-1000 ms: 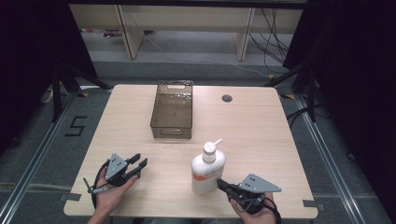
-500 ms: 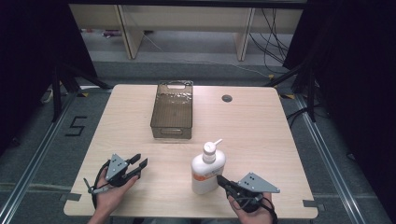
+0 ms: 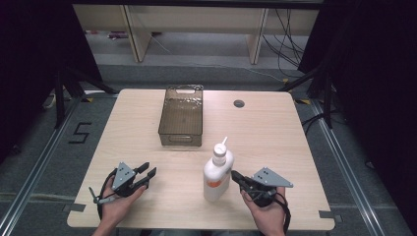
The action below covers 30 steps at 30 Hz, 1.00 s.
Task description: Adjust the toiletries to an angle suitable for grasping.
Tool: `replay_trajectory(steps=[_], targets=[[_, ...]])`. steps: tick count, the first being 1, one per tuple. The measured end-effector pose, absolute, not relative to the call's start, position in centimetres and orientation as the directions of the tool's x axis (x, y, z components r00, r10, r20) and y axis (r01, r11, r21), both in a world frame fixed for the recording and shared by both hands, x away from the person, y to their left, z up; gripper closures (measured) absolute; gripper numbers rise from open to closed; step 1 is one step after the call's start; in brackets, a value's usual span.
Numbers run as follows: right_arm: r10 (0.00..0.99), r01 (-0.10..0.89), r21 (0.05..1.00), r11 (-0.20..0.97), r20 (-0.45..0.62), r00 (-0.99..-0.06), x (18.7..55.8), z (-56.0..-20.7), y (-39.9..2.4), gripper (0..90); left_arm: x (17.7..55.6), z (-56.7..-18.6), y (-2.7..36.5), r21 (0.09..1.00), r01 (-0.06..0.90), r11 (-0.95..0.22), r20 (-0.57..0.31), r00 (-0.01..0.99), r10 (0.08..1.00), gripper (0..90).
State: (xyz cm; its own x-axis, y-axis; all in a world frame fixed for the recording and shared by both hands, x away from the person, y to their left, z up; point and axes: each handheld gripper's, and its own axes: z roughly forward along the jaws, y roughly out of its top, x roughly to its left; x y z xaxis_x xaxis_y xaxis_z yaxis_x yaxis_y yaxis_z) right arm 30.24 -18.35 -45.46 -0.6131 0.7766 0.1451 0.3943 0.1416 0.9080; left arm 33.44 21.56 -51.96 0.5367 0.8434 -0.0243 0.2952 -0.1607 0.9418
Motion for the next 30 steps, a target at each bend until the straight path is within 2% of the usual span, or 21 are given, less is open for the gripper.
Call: replay_trajectory(steps=[3, 9, 12, 13, 15, 23, 24, 26, 29, 30], targets=[[0.77, 0.374, 0.911, 0.172, 0.112, -0.628, 31.8, -45.7, -18.4, 90.0, 33.4, -52.0, 21.5, 0.942, 0.295, -0.16, -0.026, 0.54, 0.841, 61.6], [0.733, 0.356, 0.916, 0.187, 0.112, -0.671, 34.7, -45.9, -18.1, 90.0, 33.5, -52.0, 21.5, 0.941, 0.297, -0.165, -0.024, 0.544, 0.839, 61.6], [0.738, 0.38, 0.91, 0.163, 0.143, -0.659, 35.3, -45.8, -17.7, 90.0, 33.5, -52.0, 21.5, 0.94, 0.297, -0.166, -0.024, 0.545, 0.838, 61.5], [0.728, 0.35, 0.92, 0.177, 0.117, -0.676, 36.1, -45.8, -17.5, 90.0, 33.6, -52.1, 21.5, 0.942, 0.293, -0.163, -0.026, 0.549, 0.835, 61.5], [0.71, 0.352, 0.921, 0.169, 0.134, -0.691, 36.7, -45.9, -17.2, 90.0, 33.6, -52.1, 21.5, 0.942, 0.294, -0.165, -0.026, 0.551, 0.834, 61.5], [0.658, 0.364, 0.913, 0.183, 0.161, -0.735, 37.8, -46.1, -15.7, 90.0, 33.5, -52.0, 21.4, 0.943, 0.291, -0.165, -0.024, 0.551, 0.834, 61.4], [0.652, 0.337, 0.919, 0.203, 0.13, -0.747, 38.0, -46.2, -15.6, 90.0, 33.4, -52.0, 21.4, 0.942, 0.291, -0.169, -0.022, 0.552, 0.833, 61.4], [0.644, 0.36, 0.912, 0.197, 0.157, -0.749, 37.9, -46.3, -15.3, 90.0, 33.5, -52.0, 21.4, 0.943, 0.289, -0.165, -0.024, 0.554, 0.832, 61.4], [0.613, 0.331, 0.913, 0.237, 0.124, -0.781, 37.9, -46.8, -14.6, 90.0, 33.4, -51.9, 21.4, 0.944, 0.286, -0.163, -0.025, 0.555, 0.831, 61.5], [0.609, 0.374, 0.898, 0.23, 0.167, -0.776, 37.6, -46.8, -14.4, 90.0, 33.3, -51.8, 21.4, 0.943, 0.288, -0.168, -0.022, 0.556, 0.831, 61.5]])
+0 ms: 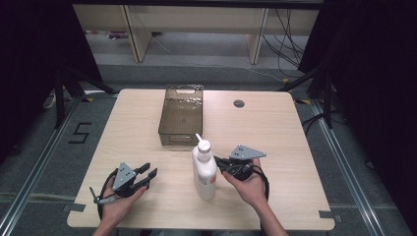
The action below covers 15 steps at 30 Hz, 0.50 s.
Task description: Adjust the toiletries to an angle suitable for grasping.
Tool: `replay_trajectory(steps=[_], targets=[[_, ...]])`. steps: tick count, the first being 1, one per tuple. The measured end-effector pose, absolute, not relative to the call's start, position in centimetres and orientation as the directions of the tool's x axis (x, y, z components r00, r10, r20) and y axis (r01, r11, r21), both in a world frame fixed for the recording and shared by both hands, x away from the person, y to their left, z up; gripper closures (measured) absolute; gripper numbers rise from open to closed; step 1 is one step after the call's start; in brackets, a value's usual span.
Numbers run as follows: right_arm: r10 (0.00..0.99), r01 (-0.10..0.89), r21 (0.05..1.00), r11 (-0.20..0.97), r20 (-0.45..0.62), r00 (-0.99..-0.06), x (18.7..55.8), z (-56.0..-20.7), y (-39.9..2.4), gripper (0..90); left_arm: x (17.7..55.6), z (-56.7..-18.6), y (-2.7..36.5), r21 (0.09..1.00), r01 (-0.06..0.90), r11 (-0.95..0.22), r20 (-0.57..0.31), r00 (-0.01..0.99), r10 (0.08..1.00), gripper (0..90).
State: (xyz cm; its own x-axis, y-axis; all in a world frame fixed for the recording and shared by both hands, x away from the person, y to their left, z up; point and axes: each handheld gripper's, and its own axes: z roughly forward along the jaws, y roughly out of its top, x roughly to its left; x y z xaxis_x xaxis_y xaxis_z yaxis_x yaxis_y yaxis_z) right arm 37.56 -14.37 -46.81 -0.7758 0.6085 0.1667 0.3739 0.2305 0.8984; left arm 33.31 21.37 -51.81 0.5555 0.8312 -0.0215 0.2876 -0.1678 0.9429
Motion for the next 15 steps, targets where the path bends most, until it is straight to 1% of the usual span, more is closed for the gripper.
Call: replay_trajectory(steps=[1, 3, 4, 6, 8, 9, 10, 11, 12, 14, 15], targets=[[0.589, 0.349, 0.908, 0.233, 0.154, -0.793, 37.7, -47.0, -14.2, 90.0, 33.3, -51.8, 21.4, 0.943, 0.288, -0.168, -0.022, 0.556, 0.831, 61.5], [0.579, 0.366, 0.899, 0.242, 0.169, -0.797, 37.3, -47.0, -13.9, 90.0, 33.2, -51.7, 21.2, 0.943, 0.284, -0.172, -0.019, 0.562, 0.827, 61.6], [0.564, 0.346, 0.902, 0.257, 0.151, -0.812, 37.4, -47.0, -13.8, 90.0, 33.1, -51.6, 21.1, 0.944, 0.283, -0.17, -0.02, 0.564, 0.825, 61.7], [0.559, 0.366, 0.895, 0.254, 0.173, -0.811, 37.1, -47.0, -13.7, 90.0, 33.1, -51.6, 21.0, 0.946, 0.28, -0.165, -0.024, 0.567, 0.824, 61.8], [0.558, 0.348, 0.9, 0.262, 0.153, -0.816, 37.1, -47.0, -13.8, 90.0, 32.9, -51.5, 20.9, 0.946, 0.277, -0.171, -0.02, 0.573, 0.819, 62.0], [0.567, 0.369, 0.893, 0.257, 0.17, -0.806, 36.8, -47.0, -13.9, 90.0, 32.8, -51.4, 20.9, 0.945, 0.277, -0.172, -0.02, 0.575, 0.818, 62.3], [0.559, 0.345, 0.905, 0.25, 0.156, -0.814, 37.0, -47.1, -14.0, 90.0, 32.8, -51.4, 20.9, 0.945, 0.277, -0.172, -0.02, 0.575, 0.818, 62.6], [0.582, 0.373, 0.896, 0.241, 0.175, -0.794, 36.6, -47.0, -14.3, 90.0, 32.6, -51.4, 20.7, 0.946, 0.281, -0.159, -0.036, 0.582, 0.812, 63.0], [0.588, 0.352, 0.903, 0.246, 0.149, -0.795, 36.6, -47.0, -14.6, 90.0, 32.4, -51.2, 20.6, 0.948, 0.281, -0.151, -0.047, 0.593, 0.804, 63.4], [0.631, 0.363, 0.903, 0.23, 0.146, -0.762, 36.1, -47.1, -15.7, 90.0, 32.2, -51.1, 20.5, 0.95, 0.274, -0.147, -0.051, 0.605, 0.794, 66.1], [0.643, 0.364, 0.904, 0.224, 0.144, -0.752, 35.9, -47.2, -16.3, 90.0, 31.8, -50.8, 20.2, 0.951, 0.267, -0.154, -0.05, 0.627, 0.777, 67.7]])
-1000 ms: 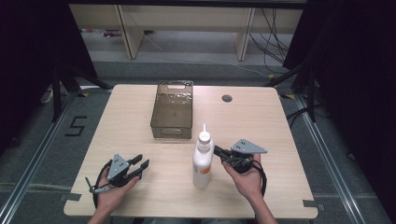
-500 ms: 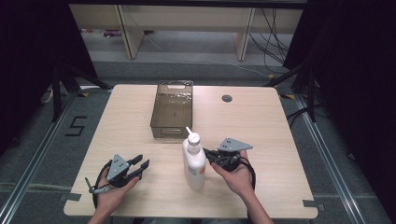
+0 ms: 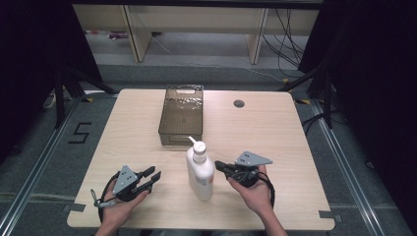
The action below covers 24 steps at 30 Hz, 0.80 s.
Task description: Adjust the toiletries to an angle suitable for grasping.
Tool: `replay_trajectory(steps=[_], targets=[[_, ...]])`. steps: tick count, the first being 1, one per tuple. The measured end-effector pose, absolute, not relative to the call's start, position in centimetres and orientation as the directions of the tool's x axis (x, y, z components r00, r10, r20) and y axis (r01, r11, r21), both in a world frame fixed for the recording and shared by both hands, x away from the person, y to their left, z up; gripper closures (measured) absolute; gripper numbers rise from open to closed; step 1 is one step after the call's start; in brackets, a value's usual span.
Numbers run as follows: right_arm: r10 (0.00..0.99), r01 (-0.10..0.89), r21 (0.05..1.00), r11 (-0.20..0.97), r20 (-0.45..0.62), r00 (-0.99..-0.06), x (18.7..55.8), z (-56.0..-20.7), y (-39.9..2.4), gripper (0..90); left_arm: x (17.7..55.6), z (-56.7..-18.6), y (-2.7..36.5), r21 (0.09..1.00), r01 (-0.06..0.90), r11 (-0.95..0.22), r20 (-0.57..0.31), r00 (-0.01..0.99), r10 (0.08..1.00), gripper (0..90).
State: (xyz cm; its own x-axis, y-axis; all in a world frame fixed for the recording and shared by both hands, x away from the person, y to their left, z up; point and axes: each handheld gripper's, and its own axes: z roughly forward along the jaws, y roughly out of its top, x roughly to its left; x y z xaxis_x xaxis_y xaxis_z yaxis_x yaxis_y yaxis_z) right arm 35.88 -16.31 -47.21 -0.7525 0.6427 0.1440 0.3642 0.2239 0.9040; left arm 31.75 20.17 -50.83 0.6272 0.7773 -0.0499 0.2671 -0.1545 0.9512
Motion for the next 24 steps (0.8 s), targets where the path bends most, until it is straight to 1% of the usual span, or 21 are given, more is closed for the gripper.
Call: replay_trajectory(steps=[1, 2, 3, 4, 6, 7, 8, 9, 10, 12, 13, 14, 15, 19, 20, 23, 24], targets=[[0.66, 0.389, 0.895, 0.217, 0.158, -0.734, 35.5, -47.3, -16.8, 89.1, 31.8, -50.8, 20.2, 0.951, 0.267, -0.154, -0.05, 0.627, 0.777, 69.5], [0.679, 0.401, 0.893, 0.205, 0.165, -0.715, 35.2, -47.5, -17.7, 88.1, 31.4, -50.6, 19.7, 0.955, 0.261, -0.142, -0.071, 0.665, 0.743, 72.1], [0.679, 0.401, 0.893, 0.205, 0.165, -0.715, 35.2, -47.5, -17.7, 88.1, 31.4, -50.6, 19.7, 0.955, 0.261, -0.142, -0.071, 0.665, 0.743, 73.8], [0.713, 0.396, 0.895, 0.203, 0.143, -0.686, 34.6, -47.9, -19.5, 85.5, 30.9, -50.3, 19.0, 0.954, 0.259, -0.148, -0.079, 0.698, 0.712, 77.2], [0.759, 0.441, 0.882, 0.164, 0.173, -0.627, 33.7, -48.2, -20.9, 82.0, 30.6, -49.9, 18.2, 0.956, 0.26, -0.139, -0.099, 0.728, 0.678, 81.4], [0.773, 0.426, 0.889, 0.169, 0.149, -0.617, 33.6, -48.4, -21.9, 79.6, 30.4, -49.7, 17.7, 0.957, 0.257, -0.133, -0.109, 0.746, 0.657, 83.5], [0.798, 0.443, 0.884, 0.148, 0.158, -0.582, 33.1, -48.5, -22.6, 77.1, 30.2, -49.6, 17.1, 0.961, 0.251, -0.119, -0.122, 0.766, 0.631, 85.5], [0.798, 0.443, 0.884, 0.148, 0.158, -0.582, 33.1, -48.5, -22.6, 77.1, 30.2, -49.6, 17.1, 0.961, 0.251, -0.119, -0.122, 0.766, 0.631, 87.1], [0.832, 0.433, 0.892, 0.129, 0.14, -0.536, 32.6, -48.8, -24.1, 72.5, 29.7, -49.1, 16.0, 0.964, 0.239, -0.119, -0.125, 0.798, 0.59, 88.3], [0.854, 0.438, 0.895, 0.085, 0.161, -0.495, 32.2, -49.3, -25.3, 70.5, 29.2, -48.6, 15.2, 0.963, 0.228, -0.145, -0.108, 0.817, 0.567, 89.2], [0.854, 0.438, 0.895, 0.085, 0.161, -0.495, 32.2, -49.3, -25.3, 70.5, 29.2, -48.6, 15.2, 0.963, 0.228, -0.145, -0.108, 0.817, 0.567, 89.3], [0.877, 0.428, 0.902, 0.046, 0.168, -0.45, 31.7, -49.8, -26.2, 69.8, 28.9, -48.4, 14.3, 0.967, 0.208, -0.146, -0.098, 0.836, 0.539, 89.4], [0.878, 0.43, 0.902, 0.03, 0.182, -0.442, 31.7, -50.0, -26.3, 69.5, 28.7, -48.2, 14.1, 0.966, 0.208, -0.151, -0.096, 0.837, 0.539, 89.4], [0.908, 0.423, 0.906, 0.036, 0.147, -0.393, 31.3, -50.5, -27.6, 67.0, 28.6, -48.2, 13.6, 0.97, 0.204, -0.132, -0.1, 0.831, 0.548, 89.4], [0.91, 0.431, 0.902, 0.013, 0.167, -0.378, 31.2, -50.6, -27.6, 66.5, 28.5, -48.1, 13.6, 0.967, 0.208, -0.148, -0.092, 0.826, 0.557, 89.5], [0.916, 0.43, 0.903, 0.012, 0.163, -0.368, 31.2, -50.9, -27.9, 66.0, 28.6, -48.1, 13.0, 0.967, 0.208, -0.149, -0.094, 0.829, 0.551, 89.5], [0.914, 0.446, 0.895, -0.015, 0.194, -0.357, 31.1, -50.9, -27.7, 66.0, 28.6, -48.1, 12.8, 0.967, 0.205, -0.151, -0.091, 0.831, 0.549, 89.5]])
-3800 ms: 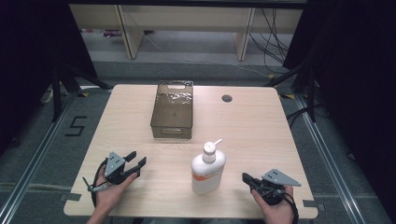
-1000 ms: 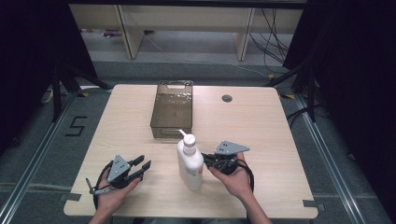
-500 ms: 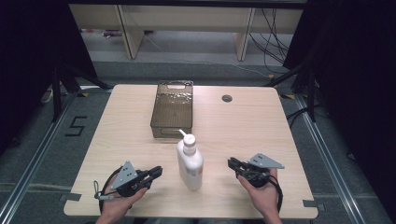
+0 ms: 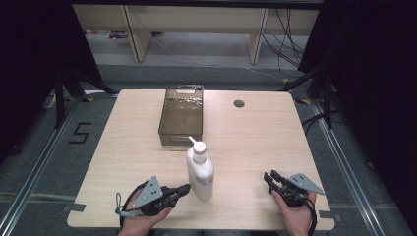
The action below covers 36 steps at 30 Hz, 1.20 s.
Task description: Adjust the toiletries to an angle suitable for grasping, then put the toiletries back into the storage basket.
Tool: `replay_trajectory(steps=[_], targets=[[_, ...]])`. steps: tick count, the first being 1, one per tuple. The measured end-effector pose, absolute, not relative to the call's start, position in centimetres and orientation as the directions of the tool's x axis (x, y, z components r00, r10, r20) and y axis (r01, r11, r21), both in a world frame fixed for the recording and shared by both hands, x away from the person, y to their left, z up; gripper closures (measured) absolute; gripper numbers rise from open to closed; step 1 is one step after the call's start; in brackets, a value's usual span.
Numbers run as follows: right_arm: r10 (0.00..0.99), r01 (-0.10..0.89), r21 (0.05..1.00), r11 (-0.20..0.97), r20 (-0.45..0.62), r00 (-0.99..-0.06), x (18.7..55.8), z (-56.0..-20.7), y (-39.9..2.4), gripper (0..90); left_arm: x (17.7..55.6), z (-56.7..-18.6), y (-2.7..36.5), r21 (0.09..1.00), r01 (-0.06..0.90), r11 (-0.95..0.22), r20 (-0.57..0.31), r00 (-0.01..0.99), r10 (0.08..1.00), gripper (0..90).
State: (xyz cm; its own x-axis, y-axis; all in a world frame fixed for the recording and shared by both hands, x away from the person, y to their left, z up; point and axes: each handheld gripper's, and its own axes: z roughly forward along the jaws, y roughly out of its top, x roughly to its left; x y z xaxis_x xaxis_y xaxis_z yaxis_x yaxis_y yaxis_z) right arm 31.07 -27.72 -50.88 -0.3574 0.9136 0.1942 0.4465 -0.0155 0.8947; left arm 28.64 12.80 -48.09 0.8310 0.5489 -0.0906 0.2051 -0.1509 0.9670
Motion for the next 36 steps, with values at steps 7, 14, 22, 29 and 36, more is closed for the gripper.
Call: replay_trajectory(steps=[7, 14, 22, 29, 36], targets=[[0.912, 0.427, 0.904, -0.011, 0.185, -0.367, 31.1, -50.7, -27.6, 66.2, 29.2, -47.7, 11.4, 0.968, 0.195, -0.16, -0.082, 0.842, 0.533, 89.6], [0.914, 0.435, 0.9, -0.025, 0.197, -0.355, 31.0, -50.8, -27.6, 66.4, 29.8, -47.7, 9.9, 0.968, 0.189, -0.165, -0.078, 0.852, 0.518, 89.5], [0.918, 0.408, 0.913, 0.006, 0.157, -0.365, 31.0, -50.8, -28.2, 66.3, 28.2, -46.0, 11.9, 0.985, 0.142, -0.095, -0.054, 0.787, 0.615, 70.7], [0.917, 0.433, 0.902, -0.011, 0.181, -0.356, 31.0, -50.7, -28.2, 65.3, 28.4, -43.1, 11.7, 0.998, 0.036, -0.052, 0.009, 0.723, 0.691, 47.3], [0.92, 0.412, 0.911, 0.01, 0.153, -0.36, 31.1, -50.8, -28.5, 64.0, 29.4, -40.7, 10.4, 1.0, -0.005, -0.029, 0.025, 0.686, 0.727, 44.6]])
